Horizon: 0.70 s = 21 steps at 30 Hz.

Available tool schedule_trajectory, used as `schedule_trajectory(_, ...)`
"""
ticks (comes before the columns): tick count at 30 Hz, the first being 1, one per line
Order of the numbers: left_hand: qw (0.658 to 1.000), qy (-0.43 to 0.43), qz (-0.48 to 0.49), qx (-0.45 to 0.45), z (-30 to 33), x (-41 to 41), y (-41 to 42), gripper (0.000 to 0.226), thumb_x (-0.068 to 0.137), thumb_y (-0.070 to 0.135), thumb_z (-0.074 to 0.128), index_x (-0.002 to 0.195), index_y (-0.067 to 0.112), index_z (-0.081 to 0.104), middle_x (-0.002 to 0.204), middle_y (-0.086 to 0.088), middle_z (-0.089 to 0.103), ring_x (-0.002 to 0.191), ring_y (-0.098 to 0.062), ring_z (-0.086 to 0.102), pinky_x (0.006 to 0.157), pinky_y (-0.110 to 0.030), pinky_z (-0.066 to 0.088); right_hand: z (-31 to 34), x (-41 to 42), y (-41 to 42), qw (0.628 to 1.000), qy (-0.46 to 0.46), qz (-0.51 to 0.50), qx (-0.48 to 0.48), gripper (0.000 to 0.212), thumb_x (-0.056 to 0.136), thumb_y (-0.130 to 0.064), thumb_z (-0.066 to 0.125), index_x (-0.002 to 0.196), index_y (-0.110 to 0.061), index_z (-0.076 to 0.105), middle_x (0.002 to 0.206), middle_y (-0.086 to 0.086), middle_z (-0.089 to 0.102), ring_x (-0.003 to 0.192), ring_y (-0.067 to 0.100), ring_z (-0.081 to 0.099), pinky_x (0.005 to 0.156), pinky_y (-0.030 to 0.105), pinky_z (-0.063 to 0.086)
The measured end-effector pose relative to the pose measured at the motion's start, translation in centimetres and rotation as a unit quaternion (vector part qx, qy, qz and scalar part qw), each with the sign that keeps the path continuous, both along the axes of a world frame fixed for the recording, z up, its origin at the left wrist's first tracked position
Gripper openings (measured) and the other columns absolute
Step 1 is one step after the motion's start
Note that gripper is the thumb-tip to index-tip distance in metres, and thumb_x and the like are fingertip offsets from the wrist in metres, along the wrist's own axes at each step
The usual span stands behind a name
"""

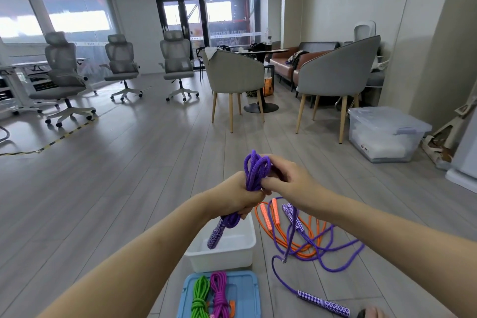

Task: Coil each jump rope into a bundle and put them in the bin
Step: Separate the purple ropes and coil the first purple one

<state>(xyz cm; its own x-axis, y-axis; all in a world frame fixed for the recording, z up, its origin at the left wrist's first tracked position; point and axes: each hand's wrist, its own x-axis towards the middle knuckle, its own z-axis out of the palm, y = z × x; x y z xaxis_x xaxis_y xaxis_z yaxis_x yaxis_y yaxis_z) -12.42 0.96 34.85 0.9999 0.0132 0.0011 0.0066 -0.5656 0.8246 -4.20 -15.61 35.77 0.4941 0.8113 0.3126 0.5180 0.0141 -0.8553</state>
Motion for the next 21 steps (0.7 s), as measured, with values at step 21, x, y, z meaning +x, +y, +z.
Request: schedule_trajectory(21,0.999,0.046,-0.024,-0.005,-0.2,0.7,-2.8,0.03,0.097,0.01,0.063,0.12,0.009,0.044,0.069,-0.009,0.051,0.053,-0.018,0.051,0.056,-0.033,0.051,-0.6,1.9,0.8,0.979,0.01,-0.205,-0.011,0.026,0.099,-0.025,0.061,0.083,-0.005,0.065,0.07,0.012,0.062,0.059,0.01,0.056,0.06,0.025,0.048)
